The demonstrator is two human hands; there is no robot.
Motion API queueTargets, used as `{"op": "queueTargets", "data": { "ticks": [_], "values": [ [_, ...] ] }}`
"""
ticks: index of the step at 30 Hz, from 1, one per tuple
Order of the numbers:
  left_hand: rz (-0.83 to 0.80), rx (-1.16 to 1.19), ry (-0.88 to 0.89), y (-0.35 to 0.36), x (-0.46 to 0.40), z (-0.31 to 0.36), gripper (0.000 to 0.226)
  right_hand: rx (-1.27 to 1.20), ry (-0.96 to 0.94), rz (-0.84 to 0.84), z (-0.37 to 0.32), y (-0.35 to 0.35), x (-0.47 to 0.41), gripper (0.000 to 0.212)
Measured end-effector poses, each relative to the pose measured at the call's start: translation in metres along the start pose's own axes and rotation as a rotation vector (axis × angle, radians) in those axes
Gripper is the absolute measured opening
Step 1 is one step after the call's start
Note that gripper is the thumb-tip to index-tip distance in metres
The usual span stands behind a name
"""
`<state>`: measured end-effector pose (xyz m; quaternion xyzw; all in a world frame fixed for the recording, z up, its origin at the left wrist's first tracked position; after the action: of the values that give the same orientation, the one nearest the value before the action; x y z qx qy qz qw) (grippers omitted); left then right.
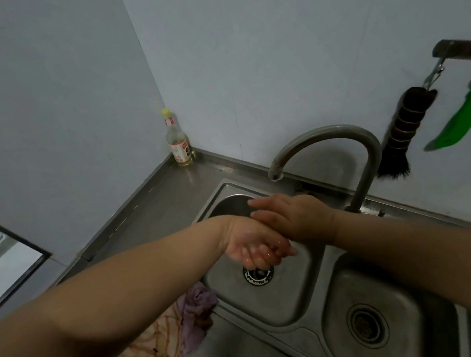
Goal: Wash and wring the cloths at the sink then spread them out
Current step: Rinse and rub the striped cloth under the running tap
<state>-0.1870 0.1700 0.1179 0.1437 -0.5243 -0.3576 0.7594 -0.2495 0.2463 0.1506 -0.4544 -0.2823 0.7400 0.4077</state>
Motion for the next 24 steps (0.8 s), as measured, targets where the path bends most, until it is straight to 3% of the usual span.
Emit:
{"op": "queueTargets", "data": {
  "ticks": [3,7,10,13,16,22,24],
  "values": [
    [0.165,0.118,0.013,-0.004,-0.011,-0.006,0.034,0.073,-0.181,-0.05,0.002,-0.001,0.003,0.041],
    [0.675,0.153,0.063,-0.003,-0.024,-0.005,0.029,0.057,-0.153,-0.36,0.013,0.01,0.004,0.036],
    [1.1,-0.252,0.254,-0.009,-0.024,0.011,0.007,0.081,-0.037,-0.83,0.009,0.024,0.003,0.017],
    [1.42,-0.723,0.229,-0.014,-0.009,0.023,0.036,0.021,0.208,-0.925,0.01,0.025,-0.002,0.017],
    [1.496,-1.067,0.232,-0.019,0.004,0.034,0.048,-0.226,0.472,-0.925,0.013,0.04,0.007,0.022],
    [1.376,-1.67,0.231,-0.018,0.014,0.051,0.048,-0.467,0.649,-0.928,0.001,0.061,0.011,0.038],
    [1.344,-1.814,0.287,-0.015,0.018,0.057,0.041,-0.87,0.952,-0.864,-0.002,0.06,0.013,0.029]
  ]
}}
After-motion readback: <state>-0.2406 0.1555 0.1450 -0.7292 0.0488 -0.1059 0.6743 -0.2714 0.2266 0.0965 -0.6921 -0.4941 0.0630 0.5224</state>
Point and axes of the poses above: each hand's wrist, its own x-axis away from the middle knuckle, its own y-axis out of the palm, z = x × y, the point moved 4 cm from there along -x, towards the middle knuckle, and after that the axes turned 10 degrees about x, right-handed, at the moved point
